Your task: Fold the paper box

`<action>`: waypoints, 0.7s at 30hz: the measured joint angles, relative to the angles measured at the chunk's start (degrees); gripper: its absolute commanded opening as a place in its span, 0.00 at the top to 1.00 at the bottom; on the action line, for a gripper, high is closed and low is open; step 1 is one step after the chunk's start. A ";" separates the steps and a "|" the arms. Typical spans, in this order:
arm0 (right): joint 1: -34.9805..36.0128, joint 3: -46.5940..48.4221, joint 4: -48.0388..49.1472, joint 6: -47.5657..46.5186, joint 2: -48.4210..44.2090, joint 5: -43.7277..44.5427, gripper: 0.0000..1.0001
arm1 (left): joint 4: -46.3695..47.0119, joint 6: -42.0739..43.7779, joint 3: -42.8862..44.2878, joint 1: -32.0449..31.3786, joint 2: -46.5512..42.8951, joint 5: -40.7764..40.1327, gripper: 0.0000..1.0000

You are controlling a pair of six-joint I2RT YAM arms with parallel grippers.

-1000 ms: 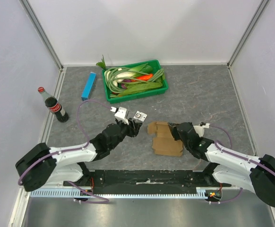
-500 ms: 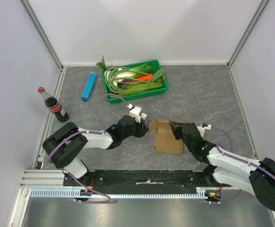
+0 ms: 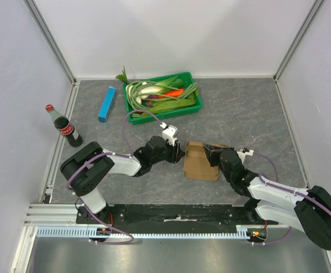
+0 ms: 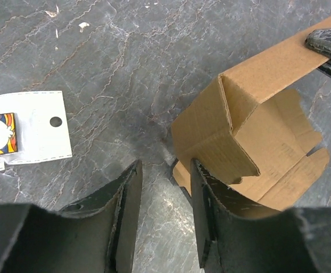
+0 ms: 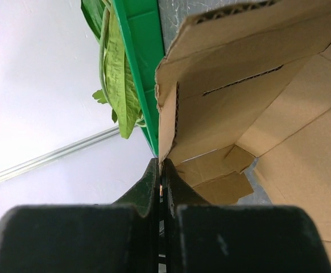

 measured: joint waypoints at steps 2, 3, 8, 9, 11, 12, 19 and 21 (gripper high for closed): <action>-0.02 0.00 0.11 0.00 0.35 -0.28 1.00 | 0.63 0.42 0.00 0.00 0.59 0.09 0.50; -0.02 -0.04 0.39 0.00 0.59 -0.46 1.00 | 0.94 0.57 0.00 0.00 0.85 0.17 0.49; -0.02 -1.53 2.99 0.00 1.51 -1.09 1.00 | 4.81 1.36 -1.38 0.00 1.07 1.62 0.49; -0.02 -1.68 3.15 0.00 1.51 -1.16 1.00 | 6.01 1.51 -2.01 0.00 1.07 1.92 0.49; -0.02 -1.84 3.50 0.00 1.51 -1.27 1.00 | 7.87 1.79 -2.95 0.07 1.07 2.67 0.50; -0.02 -1.86 3.69 0.00 1.51 -1.27 1.00 | 8.79 1.97 -3.37 0.07 1.11 2.97 0.51; -0.02 -3.45 5.60 0.00 1.42 -1.27 1.00 | 13.18 2.67 -3.98 0.09 2.36 4.00 0.52; -0.02 -3.85 5.77 0.00 1.18 -1.27 1.00 | 14.64 2.71 -4.76 0.09 2.45 3.93 0.51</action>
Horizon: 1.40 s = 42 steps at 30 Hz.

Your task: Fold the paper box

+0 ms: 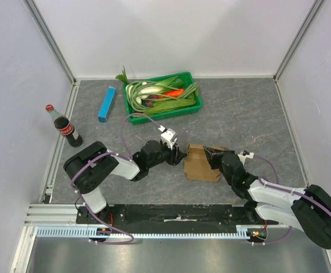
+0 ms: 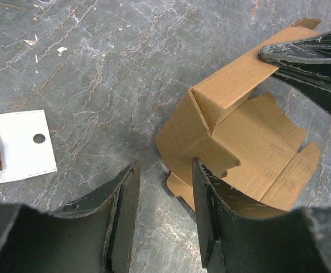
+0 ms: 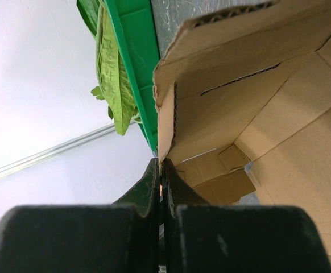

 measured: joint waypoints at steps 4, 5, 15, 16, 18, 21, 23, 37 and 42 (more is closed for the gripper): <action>0.00 -0.46 0.22 0.02 -0.26 0.00 1.00 | 2.29 0.11 -0.87 -0.52 0.44 -0.76 0.50; 0.00 -0.46 0.22 0.00 -0.26 0.00 1.00 | 3.02 0.22 -0.94 -0.74 0.70 -1.03 0.49; 0.00 -0.46 0.17 0.00 -0.26 0.00 1.00 | 7.21 1.20 -0.96 -2.95 3.10 -3.26 0.45; 0.00 -0.46 0.17 0.00 -0.24 0.00 1.00 | 7.41 1.31 -0.96 -3.21 3.15 -3.61 0.45; 0.02 -0.46 0.17 0.00 -0.24 0.00 1.00 | 7.54 1.49 -0.94 -3.72 3.21 -4.85 0.48; 0.02 -0.46 0.11 0.00 -0.24 0.02 1.00 | 7.85 1.95 -0.81 -4.39 3.67 -6.84 0.50; 0.04 -0.46 -0.02 0.00 -0.24 0.02 1.00 | 8.02 2.19 -0.74 -4.83 4.04 -7.93 0.50; 2.75 -0.44 2.80 -3.50 2.27 2.19 1.00 | 8.96 3.08 -0.63 -6.80 4.83 -12.15 0.53; 2.89 -0.44 2.49 -4.52 1.99 2.93 1.00 | 8.98 4.00 -0.07 -7.19 5.03 -14.10 0.57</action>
